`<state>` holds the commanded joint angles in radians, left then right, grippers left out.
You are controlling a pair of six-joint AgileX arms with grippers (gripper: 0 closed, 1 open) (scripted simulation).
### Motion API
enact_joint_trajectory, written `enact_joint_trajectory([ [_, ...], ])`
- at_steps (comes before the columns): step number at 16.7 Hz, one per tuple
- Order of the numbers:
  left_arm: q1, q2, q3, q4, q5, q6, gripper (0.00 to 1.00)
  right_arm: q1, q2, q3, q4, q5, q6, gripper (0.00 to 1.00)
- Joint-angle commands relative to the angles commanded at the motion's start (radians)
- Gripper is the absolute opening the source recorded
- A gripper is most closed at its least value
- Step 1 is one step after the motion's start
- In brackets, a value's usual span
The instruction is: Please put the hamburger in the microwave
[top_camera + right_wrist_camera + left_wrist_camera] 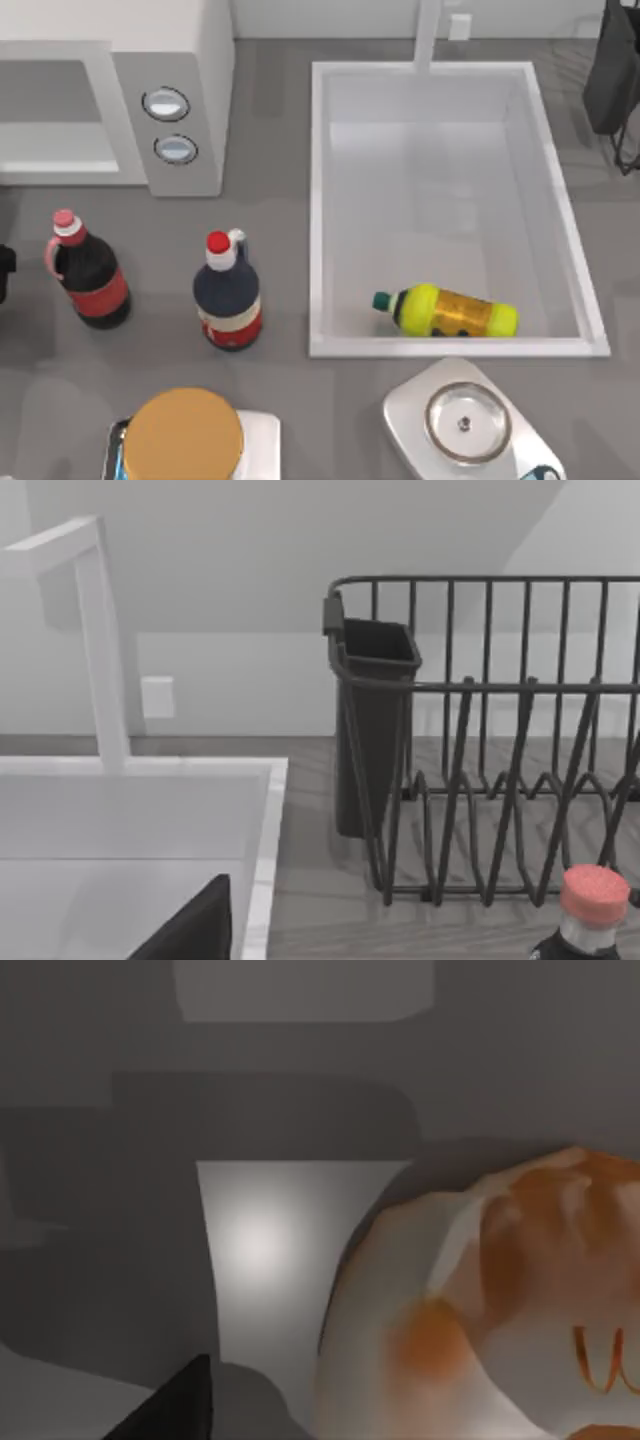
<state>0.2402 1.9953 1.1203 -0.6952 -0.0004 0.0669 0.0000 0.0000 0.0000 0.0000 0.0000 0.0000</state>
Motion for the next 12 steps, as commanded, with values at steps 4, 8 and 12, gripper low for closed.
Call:
enact_joint_trajectory([
  [4,0.0,0.0,0.0,0.0,0.0,0.0,0.4,0.0,0.0,0.0,0.0,0.0,0.0,1.0],
  [8,0.0,0.0,0.0,0.0,0.0,0.0,0.1,0.0,0.0,0.0,0.0,0.0,0.0,1.0],
  [12,0.0,0.0,0.0,0.0,0.0,0.0,0.0,0.0,0.0,0.0,0.0,0.0,0.0,1.0],
])
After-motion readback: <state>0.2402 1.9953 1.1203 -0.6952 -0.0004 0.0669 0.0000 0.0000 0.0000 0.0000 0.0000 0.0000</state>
